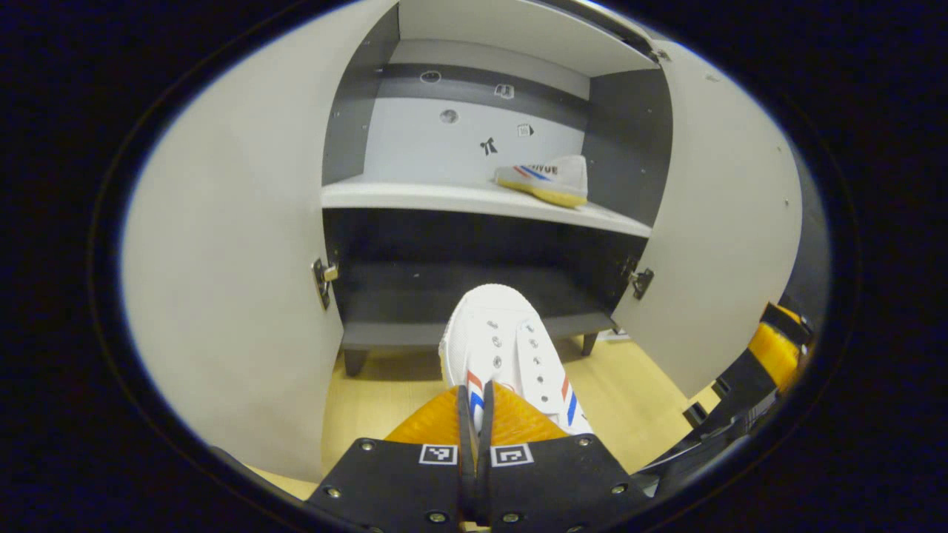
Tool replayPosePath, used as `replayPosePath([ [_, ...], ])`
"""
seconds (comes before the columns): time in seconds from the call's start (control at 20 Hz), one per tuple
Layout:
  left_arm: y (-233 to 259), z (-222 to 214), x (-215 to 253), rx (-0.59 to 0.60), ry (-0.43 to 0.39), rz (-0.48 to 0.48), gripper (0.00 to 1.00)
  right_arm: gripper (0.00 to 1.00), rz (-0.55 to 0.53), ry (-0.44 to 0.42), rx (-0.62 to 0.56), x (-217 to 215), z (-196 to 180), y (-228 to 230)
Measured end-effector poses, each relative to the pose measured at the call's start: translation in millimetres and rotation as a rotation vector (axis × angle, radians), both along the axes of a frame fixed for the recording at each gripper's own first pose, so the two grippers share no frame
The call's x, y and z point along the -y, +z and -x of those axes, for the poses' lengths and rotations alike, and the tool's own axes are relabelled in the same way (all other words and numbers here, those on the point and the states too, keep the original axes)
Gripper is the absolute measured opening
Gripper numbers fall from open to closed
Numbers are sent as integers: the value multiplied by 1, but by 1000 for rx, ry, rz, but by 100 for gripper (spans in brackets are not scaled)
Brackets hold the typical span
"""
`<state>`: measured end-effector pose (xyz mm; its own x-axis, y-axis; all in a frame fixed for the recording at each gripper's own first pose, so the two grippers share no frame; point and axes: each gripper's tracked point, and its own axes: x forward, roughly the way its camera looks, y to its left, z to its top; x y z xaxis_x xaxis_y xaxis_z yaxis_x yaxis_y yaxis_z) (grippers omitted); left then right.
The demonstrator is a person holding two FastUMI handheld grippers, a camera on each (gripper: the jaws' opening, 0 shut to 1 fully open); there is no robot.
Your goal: Grab one shoe with the right hand and put it into the shoe cabinet, grab the other shoe with the left hand and put it into the shoe cabinet; then close the right door with the right hand and the left door with the left hand.
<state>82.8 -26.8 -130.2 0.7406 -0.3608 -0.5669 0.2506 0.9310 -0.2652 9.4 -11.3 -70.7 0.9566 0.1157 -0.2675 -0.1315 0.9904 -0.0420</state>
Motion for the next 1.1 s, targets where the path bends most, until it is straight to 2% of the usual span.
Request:
replayPosePath([
  [0.3, -6, 0, 3, 123, 8, 23, 1, 99, -24, -11, 14, 7, 8, -1],
  [0.5, -3, 1, 1, 172, 45, 43, 1, 97, -34, -26, 26, 16, 13, -2],
  [0.55, -2, 0, 1, 186, 51, 36, 1, 99, -30, -28, 23, 18, 14, -4],
  [0.6, -2, 1, 1, 200, 59, 29, 1, 96, -28, -33, 20, 21, 15, -6],
  [0.65, -2, 1, 2, 211, 61, 24, 1, 99, -32, -38, 17, 23, 14, -7],
  [0.8, -1, 1, 0, 226, 85, 30, 1, 99, -44, -52, 1, 28, 16, -11],
  [0.85, 0, 1, 0, 229, 98, 34, 1, 96, -42, -58, 0, 30, 17, -11],
  [1.1, 1, 0, -1, 250, 113, 11, 2, 99, -21, -71, -14, 35, 24, -18],
])
